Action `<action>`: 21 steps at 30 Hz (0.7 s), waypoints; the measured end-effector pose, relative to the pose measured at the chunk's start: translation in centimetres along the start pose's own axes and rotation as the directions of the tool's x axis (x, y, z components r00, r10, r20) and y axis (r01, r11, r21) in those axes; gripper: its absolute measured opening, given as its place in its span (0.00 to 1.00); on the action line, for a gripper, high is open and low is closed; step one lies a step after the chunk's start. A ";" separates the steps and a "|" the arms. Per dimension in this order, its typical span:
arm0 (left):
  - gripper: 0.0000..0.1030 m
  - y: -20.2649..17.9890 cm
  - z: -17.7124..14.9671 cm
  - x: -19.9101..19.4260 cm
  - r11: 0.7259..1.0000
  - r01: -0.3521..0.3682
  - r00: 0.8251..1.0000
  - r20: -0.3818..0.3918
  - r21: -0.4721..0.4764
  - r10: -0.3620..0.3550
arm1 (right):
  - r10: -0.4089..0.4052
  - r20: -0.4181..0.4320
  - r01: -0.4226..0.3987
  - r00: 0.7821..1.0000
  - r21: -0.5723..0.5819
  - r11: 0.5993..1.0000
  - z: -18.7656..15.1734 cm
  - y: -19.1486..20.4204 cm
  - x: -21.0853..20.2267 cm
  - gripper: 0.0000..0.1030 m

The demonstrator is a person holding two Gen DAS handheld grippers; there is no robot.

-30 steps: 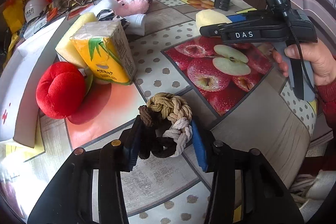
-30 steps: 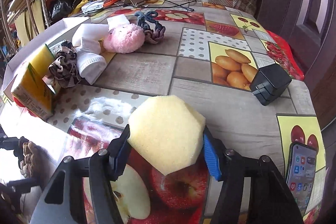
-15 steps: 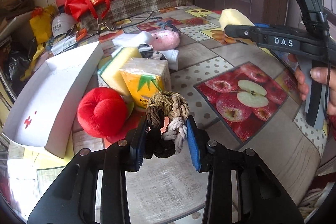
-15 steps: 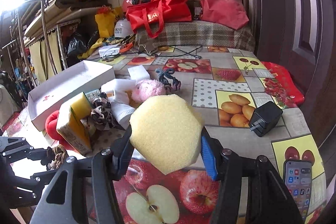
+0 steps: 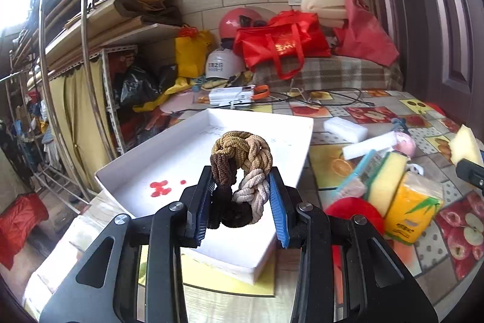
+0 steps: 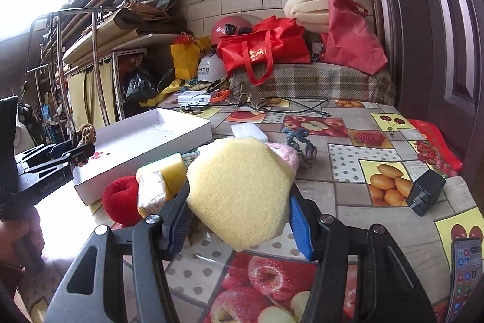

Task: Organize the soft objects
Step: 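Carry rope toy in left gripper and sponge in right gripper over white box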

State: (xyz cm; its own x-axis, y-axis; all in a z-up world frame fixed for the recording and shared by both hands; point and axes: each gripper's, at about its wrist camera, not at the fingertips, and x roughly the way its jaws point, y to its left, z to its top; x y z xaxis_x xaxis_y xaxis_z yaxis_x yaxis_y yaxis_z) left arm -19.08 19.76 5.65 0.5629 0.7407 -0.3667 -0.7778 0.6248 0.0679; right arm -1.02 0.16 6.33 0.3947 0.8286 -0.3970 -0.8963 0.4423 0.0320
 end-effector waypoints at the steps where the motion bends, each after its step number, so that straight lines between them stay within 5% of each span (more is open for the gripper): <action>1: 0.34 1.1 0.1 0.6 1.000 -0.018 1.000 -0.001 -0.019 0.018 | 0.021 -0.001 -0.021 1.000 -0.010 1.000 0.0 0.8 0.4 0.56; 12: 0.34 8.5 0.7 5.6 0.974 -0.151 0.987 -0.077 -0.170 0.139 | 0.259 -0.038 -0.261 0.965 -0.167 0.951 1.1 12.6 5.5 0.55; 21: 0.34 11.5 0.5 6.7 0.938 -0.205 0.977 -0.120 -0.279 0.178 | 0.259 -0.074 -0.267 0.963 -0.143 0.953 3.0 17.4 10.9 0.56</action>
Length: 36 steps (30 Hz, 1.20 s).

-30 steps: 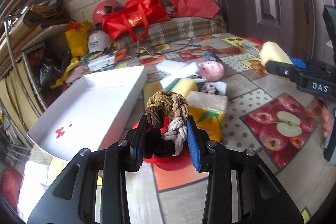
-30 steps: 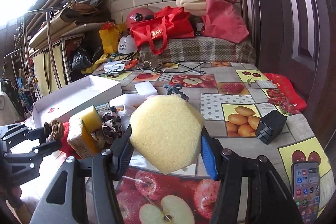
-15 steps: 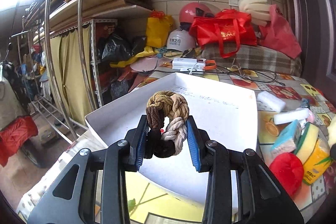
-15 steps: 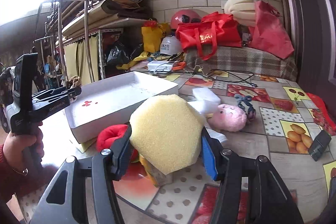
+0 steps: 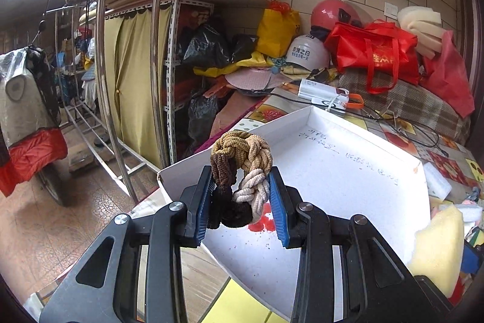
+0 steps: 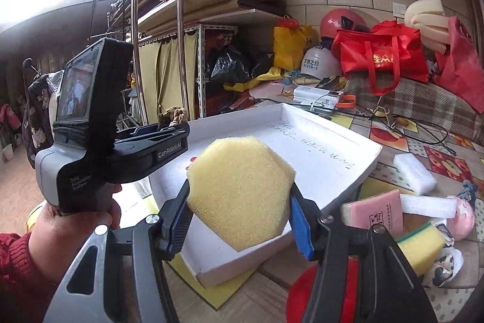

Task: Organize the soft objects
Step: 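Carry rope toy in left gripper and sponge in right gripper over white box, then open left gripper dropping rope toy while right gripper releases sponge into box, then withdraw both grippers from the white box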

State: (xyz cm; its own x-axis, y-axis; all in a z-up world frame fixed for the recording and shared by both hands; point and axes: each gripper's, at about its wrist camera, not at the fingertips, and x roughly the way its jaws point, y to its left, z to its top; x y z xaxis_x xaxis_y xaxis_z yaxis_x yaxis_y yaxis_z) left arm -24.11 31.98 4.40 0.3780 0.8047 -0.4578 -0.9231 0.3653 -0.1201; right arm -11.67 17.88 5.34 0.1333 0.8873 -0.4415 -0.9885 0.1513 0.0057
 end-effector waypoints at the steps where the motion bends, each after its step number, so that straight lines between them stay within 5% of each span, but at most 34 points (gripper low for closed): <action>1: 0.35 0.2 0.0 0.0 1.000 -0.001 1.000 0.001 -0.009 0.001 | -0.005 -0.012 0.005 1.000 0.007 1.000 0.1 -0.1 0.6 0.56; 7: 0.48 0.3 0.1 0.1 1.000 -0.015 1.000 -0.002 -0.011 0.015 | -0.019 -0.057 0.022 0.998 0.040 0.999 0.2 -0.5 1.6 0.65; 8: 0.53 0.3 0.1 0.2 1.000 -0.016 1.000 -0.002 -0.012 0.016 | -0.016 -0.054 0.018 0.998 0.038 0.999 0.2 -0.3 1.7 0.77; 10: 0.88 0.4 0.1 0.1 1.000 -0.017 1.000 0.001 -0.018 0.017 | -0.021 -0.030 0.022 0.999 0.033 0.999 0.2 -0.1 1.3 0.94; 12: 1.00 0.6 0.1 0.0 1.000 -0.013 1.000 0.009 -0.025 0.013 | -0.025 0.007 0.025 1.000 0.023 0.999 0.2 0.1 0.6 1.00; 19: 1.00 0.7 0.0 -1.2 0.999 -0.009 0.997 0.079 -0.034 0.011 | -0.058 0.109 0.063 0.992 -0.041 0.997 -0.9 0.7 -3.6 1.00; 24: 1.00 -0.4 -0.7 -3.0 0.998 0.057 0.992 0.111 -0.001 -0.057 | -0.190 0.057 0.188 0.980 0.023 0.982 -2.8 -3.6 -7.6 1.00; 26: 1.00 -1.3 -1.2 -3.7 0.994 0.105 0.989 0.105 0.009 -0.105 | -0.294 -0.005 0.293 0.956 0.100 0.951 -3.7 -6.9 -9.3 1.00; 28: 1.00 -2.4 -1.8 -4.4 0.986 0.167 0.982 0.086 0.015 -0.167 | -0.402 -0.110 0.416 0.909 0.172 0.893 -4.9 -10.2 -10.6 1.00; 31: 1.00 -4.7 -2.9 -6.1 0.963 0.267 0.962 0.050 0.026 -0.268 | -0.449 -0.301 0.526 0.841 0.264 0.809 -6.9 -14.8 -11.3 1.00; 34: 1.00 -8.1 -4.5 -9.0 0.918 0.389 0.920 0.025 0.072 -0.392 | -0.453 -0.513 0.627 0.729 0.236 0.742 -9.2 -17.8 -10.0 1.00; 36: 1.00 -10.9 -5.3 -10.5 0.866 0.487 0.873 -0.023 0.110 -0.488 | -0.436 -0.528 0.625 0.729 0.254 0.738 -9.7 -18.9 -10.0 1.00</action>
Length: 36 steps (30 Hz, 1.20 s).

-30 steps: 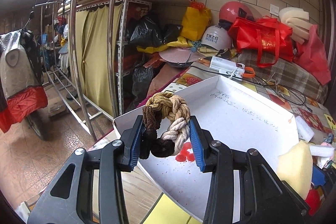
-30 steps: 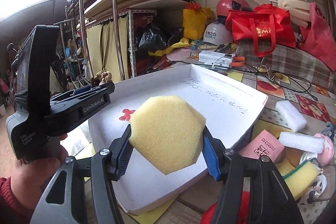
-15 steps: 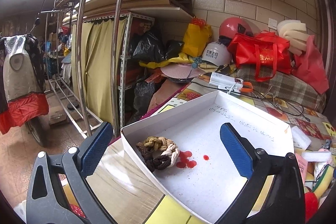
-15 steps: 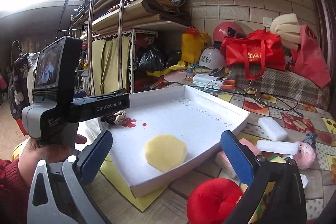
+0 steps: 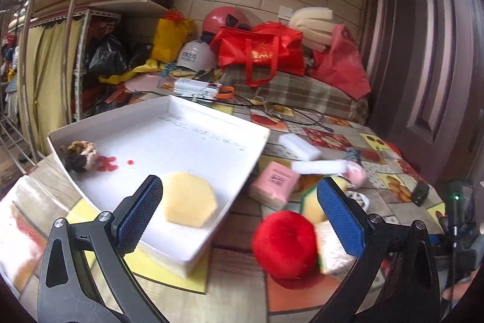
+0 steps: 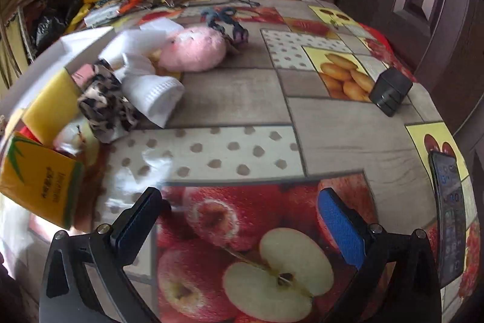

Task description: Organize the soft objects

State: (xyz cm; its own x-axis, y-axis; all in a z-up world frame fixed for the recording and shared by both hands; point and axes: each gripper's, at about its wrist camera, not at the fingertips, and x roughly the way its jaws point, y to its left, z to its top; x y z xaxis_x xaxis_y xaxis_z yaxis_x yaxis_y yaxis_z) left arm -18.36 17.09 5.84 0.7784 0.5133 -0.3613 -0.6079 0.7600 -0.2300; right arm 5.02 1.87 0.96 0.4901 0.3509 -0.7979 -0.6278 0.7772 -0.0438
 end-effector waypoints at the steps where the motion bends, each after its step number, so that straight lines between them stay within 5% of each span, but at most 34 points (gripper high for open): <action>1: 1.00 -1.5 -0.2 0.3 0.999 0.049 0.998 -0.028 0.022 -0.048 | -0.031 0.011 0.031 0.999 -0.003 1.000 -0.5 -0.6 0.0 1.00; 7: 1.00 -7.8 -1.1 2.4 0.974 0.215 0.965 -0.169 0.069 -0.201 | 0.012 0.003 -0.012 1.000 0.008 1.000 -0.9 -1.8 0.0 1.00; 15: 1.00 -8.5 -1.5 3.4 0.987 0.149 0.972 -0.195 0.066 -0.134 | 0.004 0.000 -0.004 1.000 0.002 1.000 -0.6 -1.6 -0.3 1.00; 36: 1.00 -6.5 -1.6 4.0 0.991 0.132 0.969 -0.209 -0.010 -0.131 | 0.003 0.000 -0.003 1.000 0.001 1.000 -0.6 -1.5 -0.3 1.00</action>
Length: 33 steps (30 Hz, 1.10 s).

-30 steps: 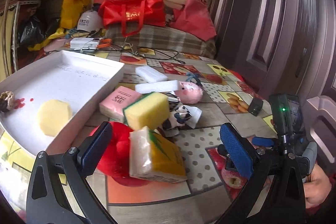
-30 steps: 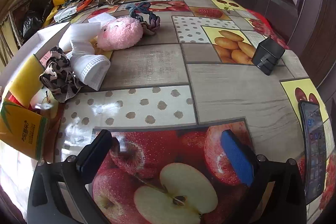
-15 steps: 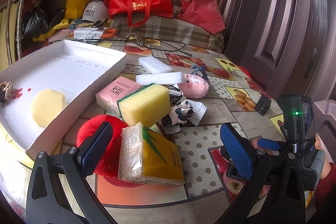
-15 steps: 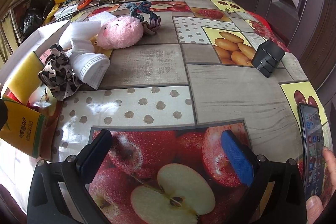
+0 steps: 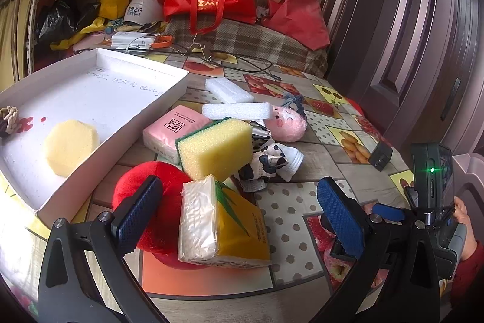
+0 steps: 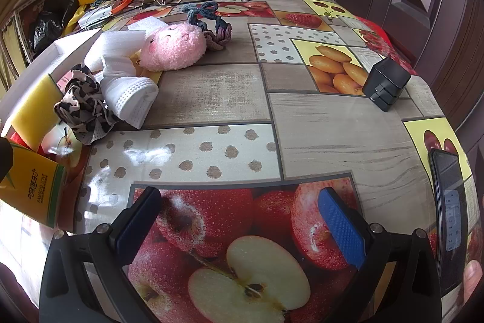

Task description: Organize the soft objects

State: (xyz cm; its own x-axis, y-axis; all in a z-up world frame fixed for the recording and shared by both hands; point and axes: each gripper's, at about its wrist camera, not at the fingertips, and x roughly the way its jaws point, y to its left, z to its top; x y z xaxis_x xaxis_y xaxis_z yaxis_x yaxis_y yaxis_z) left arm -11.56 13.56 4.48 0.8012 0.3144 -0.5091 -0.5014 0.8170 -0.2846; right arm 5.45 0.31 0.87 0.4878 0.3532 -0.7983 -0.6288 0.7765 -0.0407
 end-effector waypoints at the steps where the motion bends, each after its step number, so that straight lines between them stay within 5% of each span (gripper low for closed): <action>1: 1.00 0.0 0.0 0.0 1.000 0.000 1.000 0.000 -0.001 0.000 | 0.000 0.000 0.000 1.000 0.000 1.000 0.0 0.0 0.0 1.00; 33: 1.00 0.4 0.1 -0.1 1.000 -0.002 1.000 -0.002 -0.005 0.002 | 0.001 0.000 -0.001 1.000 0.000 1.000 0.0 0.0 0.0 1.00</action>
State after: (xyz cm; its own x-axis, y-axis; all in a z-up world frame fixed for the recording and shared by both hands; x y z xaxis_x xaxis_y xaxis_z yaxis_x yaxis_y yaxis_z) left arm -11.85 13.92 4.52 0.7999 0.3151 -0.5108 -0.5046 0.8139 -0.2881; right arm 5.43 0.25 0.87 0.4870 0.3536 -0.7986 -0.6294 0.7760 -0.0403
